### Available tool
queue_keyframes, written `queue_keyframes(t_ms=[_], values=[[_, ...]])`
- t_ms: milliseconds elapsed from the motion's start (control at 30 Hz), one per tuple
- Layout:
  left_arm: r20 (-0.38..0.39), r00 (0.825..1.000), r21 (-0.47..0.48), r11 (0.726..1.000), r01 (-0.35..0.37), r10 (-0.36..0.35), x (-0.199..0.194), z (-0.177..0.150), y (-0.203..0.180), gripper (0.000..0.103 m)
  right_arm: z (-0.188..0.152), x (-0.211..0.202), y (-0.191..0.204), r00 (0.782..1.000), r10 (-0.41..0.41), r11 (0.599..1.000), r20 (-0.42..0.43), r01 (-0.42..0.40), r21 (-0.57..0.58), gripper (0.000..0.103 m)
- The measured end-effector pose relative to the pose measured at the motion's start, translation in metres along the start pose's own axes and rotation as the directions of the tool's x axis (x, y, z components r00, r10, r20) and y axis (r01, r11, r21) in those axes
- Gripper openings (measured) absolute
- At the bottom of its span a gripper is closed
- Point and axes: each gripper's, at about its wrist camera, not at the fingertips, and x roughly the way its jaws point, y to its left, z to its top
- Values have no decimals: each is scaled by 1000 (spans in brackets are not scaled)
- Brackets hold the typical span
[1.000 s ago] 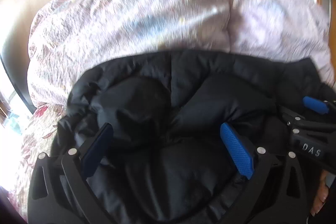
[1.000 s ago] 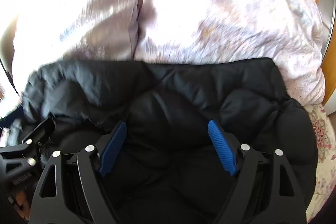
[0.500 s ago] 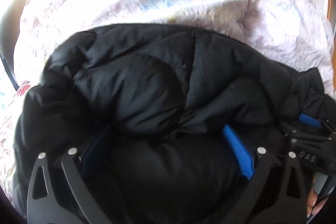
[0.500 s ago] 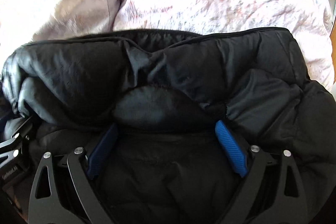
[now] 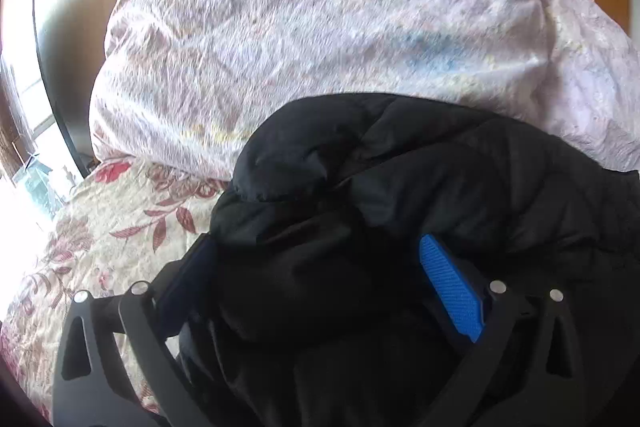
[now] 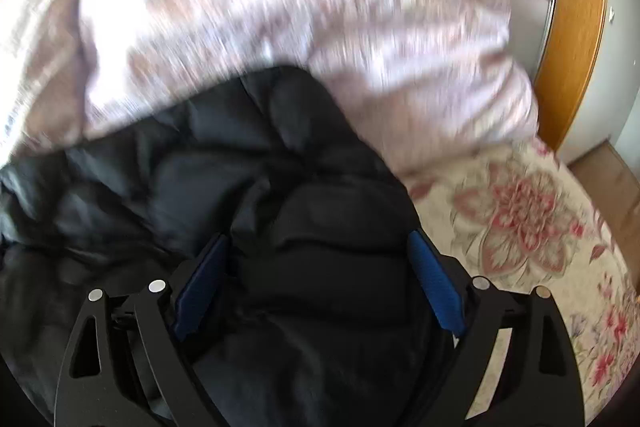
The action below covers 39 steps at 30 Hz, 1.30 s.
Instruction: Fold large clothes
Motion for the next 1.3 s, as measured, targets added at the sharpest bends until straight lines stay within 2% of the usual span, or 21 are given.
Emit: queue_keyframes(t_ms=[200,367,567,600,667,700,733,767,833,933,1000,1133,1233,1300], values=[[-13,999,-26,999,29,-29,19,-11,4,101,-1,28,-6,997,62,997,-53,-59,52,97],[-68,996,-63,996,59,-63,39,-10,8,101,3,61,-16,986,101,992,-132,-90,86,102],[-90,996,-28,999,15,-18,42,-11,-6,101,4,61,-16,983,101,992,-152,-88,90,102],[-98,995,-21,1000,10,-12,37,-12,-5,101,4,58,-22,978,121,988,-170,-102,115,102],[-91,994,-38,998,60,-63,13,-16,4,101,4,41,-41,967,192,966,-168,-156,207,101],[-74,992,-49,994,98,-102,-2,-19,11,101,0,25,-58,954,260,934,-146,-210,289,99],[-63,990,-63,991,122,-126,-16,-22,20,101,-4,15,-69,948,292,912,-129,-236,335,99],[-57,985,-92,983,160,-166,-33,-28,33,101,-11,-3,-85,940,328,880,-99,-265,395,99],[-67,969,-159,961,225,-238,-55,-42,57,101,-25,-29,-107,930,361,840,-64,-294,456,99],[-81,949,-280,921,271,-304,-76,-65,94,101,-53,-59,-130,910,413,780,-30,-336,528,99],[-69,941,-342,894,289,-331,-91,-81,107,100,-70,-64,-137,897,440,744,-36,-342,574,96],[-85,917,-473,826,306,-389,-98,-109,125,100,-96,-57,-134,853,517,663,-73,-346,664,89],[-105,892,-560,767,313,-440,-90,-125,128,93,-102,-56,-123,846,529,637,-72,-340,692,85],[-94,871,-602,724,336,-482,-87,-131,124,83,-106,-51,-119,844,531,625,-73,-331,707,84]])
